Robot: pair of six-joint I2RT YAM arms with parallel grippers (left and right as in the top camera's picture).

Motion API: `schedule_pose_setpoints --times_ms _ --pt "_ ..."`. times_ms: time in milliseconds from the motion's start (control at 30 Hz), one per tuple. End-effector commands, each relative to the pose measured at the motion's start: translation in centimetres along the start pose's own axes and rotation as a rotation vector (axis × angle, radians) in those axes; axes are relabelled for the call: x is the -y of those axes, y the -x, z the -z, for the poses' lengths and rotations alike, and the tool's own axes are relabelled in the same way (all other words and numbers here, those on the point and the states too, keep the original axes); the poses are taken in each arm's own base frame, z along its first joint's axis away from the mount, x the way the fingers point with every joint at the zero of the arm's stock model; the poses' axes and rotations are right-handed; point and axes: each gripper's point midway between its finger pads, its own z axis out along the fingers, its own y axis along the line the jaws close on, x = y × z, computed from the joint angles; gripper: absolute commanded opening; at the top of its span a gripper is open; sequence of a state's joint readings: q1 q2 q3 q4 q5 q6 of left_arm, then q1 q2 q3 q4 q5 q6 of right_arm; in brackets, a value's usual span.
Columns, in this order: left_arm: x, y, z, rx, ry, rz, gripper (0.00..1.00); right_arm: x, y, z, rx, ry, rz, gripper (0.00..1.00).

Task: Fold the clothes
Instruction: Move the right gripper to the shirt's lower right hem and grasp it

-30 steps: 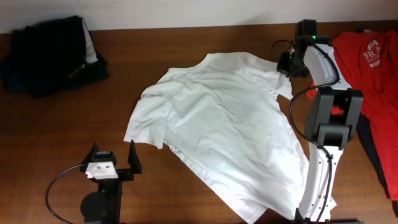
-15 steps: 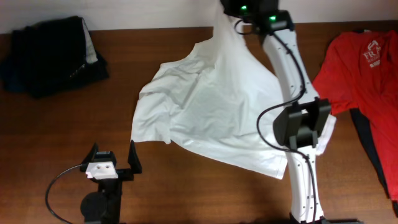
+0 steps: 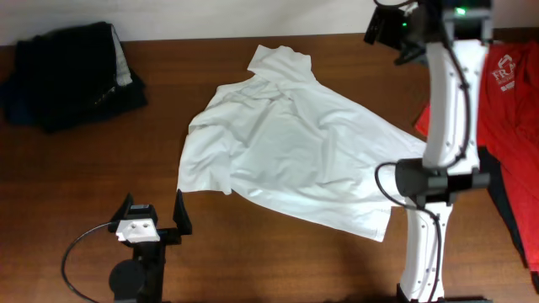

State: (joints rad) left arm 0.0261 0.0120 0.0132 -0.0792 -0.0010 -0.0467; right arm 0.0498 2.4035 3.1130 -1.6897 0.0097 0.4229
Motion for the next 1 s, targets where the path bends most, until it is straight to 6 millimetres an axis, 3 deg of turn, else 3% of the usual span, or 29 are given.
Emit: schedule_pose_setpoints --times_ms 0,100,200,267,300,400,467,567,633,700,867,967 --pt "-0.1 -0.2 0.0 -0.004 0.004 0.006 0.99 -3.5 -0.4 6.2 0.089 0.112 0.079 0.99" --pt "-0.1 -0.2 0.0 -0.004 0.004 0.006 0.99 -7.3 -3.1 10.3 0.077 0.239 0.17 0.99" --pt "-0.1 -0.2 0.0 -0.004 0.004 0.006 0.99 -8.2 -6.6 12.9 0.025 0.227 0.249 0.99" --pt "-0.1 -0.2 0.0 -0.004 0.002 0.007 0.99 -6.6 -8.4 13.6 -0.001 0.137 0.25 0.99" --pt "0.1 -0.2 0.0 -0.004 -0.007 0.007 0.99 -4.6 -11.4 14.5 -0.054 0.066 0.216 0.99" --pt "0.1 -0.2 0.0 -0.003 -0.007 0.013 0.99 0.3 -15.3 16.5 -0.05 -0.08 0.115 0.99" --pt "0.1 -0.2 0.0 -0.004 -0.011 0.018 0.99 4.2 -19.5 17.3 -0.082 -0.127 0.079 0.99" --pt "1.0 -0.1 0.0 -0.001 -0.058 0.018 0.99 6.3 -23.8 15.7 -0.168 -0.135 0.086 0.99" --pt "1.3 -0.1 0.0 -0.001 -0.079 0.018 0.99 8.5 -27.3 13.0 -0.243 -0.2 0.02 0.99" --pt "1.3 -0.1 0.0 -0.001 -0.079 0.018 0.99 9.4 -28.8 11.6 -0.274 -0.243 -0.024 0.99" --pt "1.3 -0.1 0.0 -0.001 -0.079 0.018 0.99 11.7 -33.7 5.4 -0.35 -0.353 -0.157 0.99" --pt "1.3 -0.1 0.0 -0.001 -0.079 0.018 0.99 12.4 -35.2 3.6 -0.356 -0.378 -0.213 0.99"
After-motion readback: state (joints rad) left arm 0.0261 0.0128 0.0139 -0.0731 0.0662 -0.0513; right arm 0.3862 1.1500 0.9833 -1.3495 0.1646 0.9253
